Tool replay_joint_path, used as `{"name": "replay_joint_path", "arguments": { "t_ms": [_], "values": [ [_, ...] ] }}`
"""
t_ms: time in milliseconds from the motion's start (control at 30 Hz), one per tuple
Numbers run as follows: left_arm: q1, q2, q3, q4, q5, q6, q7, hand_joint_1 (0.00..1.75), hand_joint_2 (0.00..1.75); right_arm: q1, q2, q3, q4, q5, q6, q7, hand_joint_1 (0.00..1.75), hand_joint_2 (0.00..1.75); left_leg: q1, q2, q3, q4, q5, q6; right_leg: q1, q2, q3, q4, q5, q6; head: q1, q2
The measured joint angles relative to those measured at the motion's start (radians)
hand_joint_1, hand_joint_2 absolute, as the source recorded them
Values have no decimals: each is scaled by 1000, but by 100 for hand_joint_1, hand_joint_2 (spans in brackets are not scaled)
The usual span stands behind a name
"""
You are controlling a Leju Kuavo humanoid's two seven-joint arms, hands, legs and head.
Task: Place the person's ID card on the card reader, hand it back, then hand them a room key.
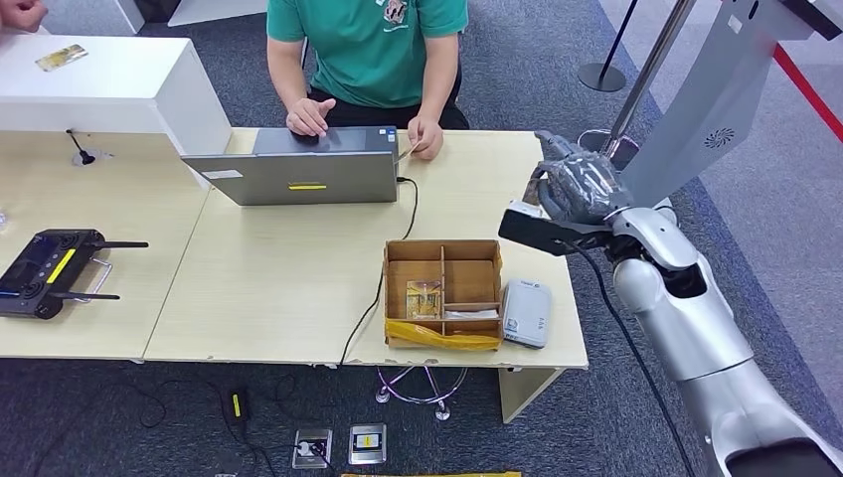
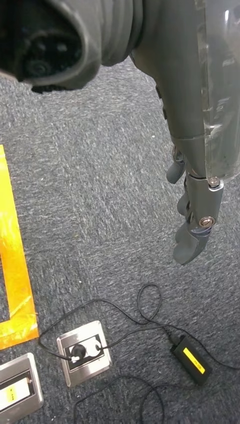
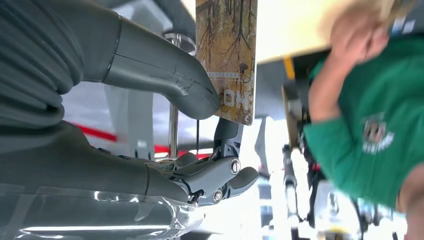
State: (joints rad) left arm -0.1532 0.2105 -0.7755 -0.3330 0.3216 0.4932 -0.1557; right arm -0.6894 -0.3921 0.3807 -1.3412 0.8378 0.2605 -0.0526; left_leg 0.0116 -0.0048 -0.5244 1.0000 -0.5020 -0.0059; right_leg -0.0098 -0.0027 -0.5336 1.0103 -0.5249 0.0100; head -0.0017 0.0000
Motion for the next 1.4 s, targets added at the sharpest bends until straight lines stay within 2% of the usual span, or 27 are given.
{"name": "replay_joint_path", "arguments": {
  "t_ms": [333, 467, 633, 833, 1067, 1400],
  "values": [
    [-1, -1, 0, 3, -55, 7, -25, 0, 0, -68, -8, -43, 37, 22, -62, -23, 175, 175, 0, 0, -1, 0, 0, 0, 0, 0, 0, 0, 0, 0, 0, 0],
    [-9, 0, 0, 8, -91, -6, -27, 0, 0, -117, 7, -41, 67, 60, -107, -47, 175, 175, 0, 0, -2, 0, 0, 0, 0, 0, -1, 1, 0, 0, 0, 0],
    [-29, 0, -1, 10, -133, -28, -21, 0, 0, -218, 64, -24, 167, 94, -191, -93, 175, 175, 0, -1, -4, 0, 1, 0, 0, -1, -2, 1, 0, 0, 0, 0],
    [-40, 3, -2, 10, -155, -53, -15, 0, 0, -350, 163, 22, 390, 121, -307, -142, 175, 175, 1, -1, -5, 0, 2, 0, 1, -2, -3, 2, 0, 0, 0, 0],
    [-47, 16, -6, 11, -174, -80, -2, 0, 0, -420, 254, 61, 611, 135, -327, -134, 175, 175, 1, -3, -5, 0, 2, 0, 1, -3, -4, 2, 0, 0, 0, 0],
    [-66, 27, -19, 11, -192, -113, 21, 0, 0, -458, 304, 86, 801, 147, -337, -104, 175, 175, 1, -3, -6, 1, 2, 0, 1, -2, -5, 2, 0, 0, 0, 0]
  ]
}}
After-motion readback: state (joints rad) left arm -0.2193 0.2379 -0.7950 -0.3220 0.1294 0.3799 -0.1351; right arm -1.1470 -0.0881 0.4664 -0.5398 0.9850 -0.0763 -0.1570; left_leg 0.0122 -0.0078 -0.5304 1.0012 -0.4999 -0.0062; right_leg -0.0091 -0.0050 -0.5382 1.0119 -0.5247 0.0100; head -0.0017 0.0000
